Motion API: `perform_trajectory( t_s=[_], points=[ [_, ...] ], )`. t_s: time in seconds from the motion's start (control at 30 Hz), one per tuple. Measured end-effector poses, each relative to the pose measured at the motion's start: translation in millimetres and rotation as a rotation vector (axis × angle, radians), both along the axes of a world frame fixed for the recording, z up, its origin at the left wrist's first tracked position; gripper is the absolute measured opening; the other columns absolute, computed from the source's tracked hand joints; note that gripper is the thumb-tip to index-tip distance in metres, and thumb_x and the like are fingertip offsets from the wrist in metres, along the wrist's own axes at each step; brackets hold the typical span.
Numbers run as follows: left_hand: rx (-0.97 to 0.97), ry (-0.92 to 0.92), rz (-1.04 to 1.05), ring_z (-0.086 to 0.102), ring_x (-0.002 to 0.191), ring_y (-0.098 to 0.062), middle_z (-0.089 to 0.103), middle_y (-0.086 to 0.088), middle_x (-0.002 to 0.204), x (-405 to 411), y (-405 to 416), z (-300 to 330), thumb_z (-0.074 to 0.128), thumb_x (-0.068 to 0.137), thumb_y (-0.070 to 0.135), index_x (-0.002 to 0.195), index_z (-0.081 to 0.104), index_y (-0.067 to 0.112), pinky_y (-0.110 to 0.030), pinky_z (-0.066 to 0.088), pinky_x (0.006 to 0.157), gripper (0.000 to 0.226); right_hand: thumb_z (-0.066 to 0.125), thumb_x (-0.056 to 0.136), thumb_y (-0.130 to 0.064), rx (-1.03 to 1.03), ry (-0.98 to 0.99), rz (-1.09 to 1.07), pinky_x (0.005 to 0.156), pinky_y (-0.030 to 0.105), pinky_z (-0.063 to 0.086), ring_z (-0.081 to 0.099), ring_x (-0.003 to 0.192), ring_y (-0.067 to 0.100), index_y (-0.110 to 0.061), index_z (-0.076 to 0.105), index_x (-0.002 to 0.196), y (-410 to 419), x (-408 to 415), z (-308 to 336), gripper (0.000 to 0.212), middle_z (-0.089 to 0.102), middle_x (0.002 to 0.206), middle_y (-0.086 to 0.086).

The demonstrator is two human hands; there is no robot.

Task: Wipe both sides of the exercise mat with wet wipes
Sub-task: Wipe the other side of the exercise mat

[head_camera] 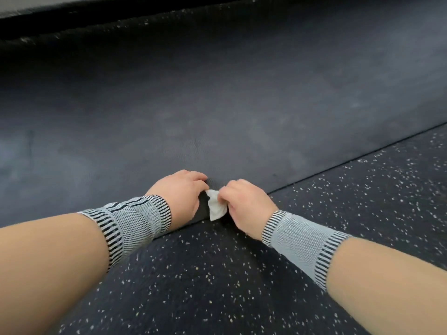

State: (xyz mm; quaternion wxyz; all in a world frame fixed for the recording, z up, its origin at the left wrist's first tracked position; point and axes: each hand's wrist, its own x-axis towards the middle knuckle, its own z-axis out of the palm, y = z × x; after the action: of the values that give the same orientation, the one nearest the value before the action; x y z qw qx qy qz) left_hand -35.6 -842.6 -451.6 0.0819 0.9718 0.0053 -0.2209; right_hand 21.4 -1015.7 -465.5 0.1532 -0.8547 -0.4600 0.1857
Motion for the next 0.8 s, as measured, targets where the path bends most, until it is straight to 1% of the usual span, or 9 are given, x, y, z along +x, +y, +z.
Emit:
perform_trajectory(
  t_s=[0.1, 0.3, 0.4, 0.53, 0.57, 0.6, 0.67, 0.73, 0.8],
  points=[
    [-0.017, 0.008, -0.044, 0.031, 0.138, -0.012, 0.031, 0.016, 0.154, 8, -14, 5, 0.037, 0.100, 0.020, 0.143, 0.045, 0.030, -0.026, 0.029, 0.110, 0.045, 0.048, 0.090, -0.005, -0.134, -0.069, 0.011, 0.082, 0.026, 0.036, 0.046, 0.100, 0.019, -0.018, 0.058, 0.107, -14, 20, -7, 0.023, 0.053, 0.108, 0.000],
    [-0.054, -0.032, -0.060, 0.031, 0.139, -0.012, 0.030, 0.015, 0.155, 15, -27, 2, 0.038, 0.100, 0.021, 0.143, 0.046, 0.029, -0.030, 0.033, 0.113, 0.044, 0.048, 0.086, -0.003, -0.234, -0.226, -0.584, 0.080, 0.029, 0.040, 0.052, 0.098, 0.025, -0.013, 0.061, 0.105, -70, 71, -3, 0.025, 0.053, 0.108, 0.006],
    [-0.060, -0.031, -0.060, 0.030, 0.139, -0.011, 0.030, 0.016, 0.155, 15, -34, -1, 0.038, 0.100, 0.022, 0.142, 0.046, 0.030, -0.028, 0.031, 0.112, 0.044, 0.050, 0.085, -0.002, -0.163, -0.148, -0.830, 0.084, 0.030, 0.040, 0.054, 0.098, 0.027, -0.012, 0.062, 0.106, -73, 81, -3, 0.027, 0.051, 0.114, 0.009],
    [-0.069, -0.032, -0.087, 0.030, 0.140, -0.010, 0.030, 0.017, 0.155, 20, -40, -1, 0.038, 0.101, 0.023, 0.143, 0.045, 0.030, -0.025, 0.028, 0.112, 0.044, 0.048, 0.086, -0.005, -0.115, -0.034, -0.445, 0.084, 0.028, 0.038, 0.055, 0.099, 0.026, -0.014, 0.065, 0.100, -64, 54, -6, 0.024, 0.056, 0.106, 0.005],
    [-0.073, -0.036, -0.086, 0.030, 0.140, -0.010, 0.030, 0.017, 0.155, 23, -41, -1, 0.038, 0.101, 0.023, 0.144, 0.045, 0.030, -0.025, 0.028, 0.113, 0.044, 0.048, 0.087, -0.006, -0.078, -0.042, -0.426, 0.084, 0.027, 0.038, 0.056, 0.099, 0.027, -0.014, 0.067, 0.100, -67, 58, -2, 0.024, 0.057, 0.104, 0.005],
    [-0.074, -0.044, -0.083, 0.030, 0.140, -0.010, 0.030, 0.017, 0.155, 25, -42, -1, 0.038, 0.100, 0.023, 0.143, 0.045, 0.030, -0.026, 0.028, 0.113, 0.044, 0.048, 0.086, -0.005, -0.048, -0.093, -0.514, 0.085, 0.028, 0.039, 0.056, 0.099, 0.028, -0.013, 0.067, 0.101, -72, 71, 0, 0.025, 0.059, 0.105, 0.007],
    [-0.077, -0.056, -0.075, 0.030, 0.139, -0.011, 0.030, 0.017, 0.155, 32, -46, -2, 0.038, 0.100, 0.023, 0.143, 0.045, 0.030, -0.028, 0.030, 0.113, 0.044, 0.049, 0.086, -0.006, 0.020, -0.198, -0.859, 0.091, 0.029, 0.038, 0.056, 0.104, 0.029, -0.013, 0.065, 0.108, -91, 108, 3, 0.029, 0.062, 0.110, 0.009],
    [-0.086, -0.053, -0.071, 0.030, 0.139, -0.010, 0.030, 0.017, 0.154, 40, -54, -4, 0.039, 0.100, 0.023, 0.143, 0.045, 0.030, -0.030, 0.032, 0.113, 0.045, 0.052, 0.086, -0.008, 0.115, -0.177, -1.167, 0.091, 0.026, 0.040, 0.057, 0.107, 0.026, -0.018, 0.060, 0.115, -113, 140, 6, 0.032, 0.064, 0.114, 0.006],
    [-0.087, -0.058, -0.088, 0.031, 0.139, -0.012, 0.030, 0.015, 0.155, 48, -64, -5, 0.039, 0.099, 0.023, 0.143, 0.045, 0.029, -0.030, 0.033, 0.112, 0.045, 0.054, 0.086, -0.008, 0.048, -0.151, -1.239, 0.091, 0.025, 0.041, 0.057, 0.109, 0.026, -0.019, 0.057, 0.120, -127, 156, 1, 0.035, 0.063, 0.116, 0.006]
  ],
)
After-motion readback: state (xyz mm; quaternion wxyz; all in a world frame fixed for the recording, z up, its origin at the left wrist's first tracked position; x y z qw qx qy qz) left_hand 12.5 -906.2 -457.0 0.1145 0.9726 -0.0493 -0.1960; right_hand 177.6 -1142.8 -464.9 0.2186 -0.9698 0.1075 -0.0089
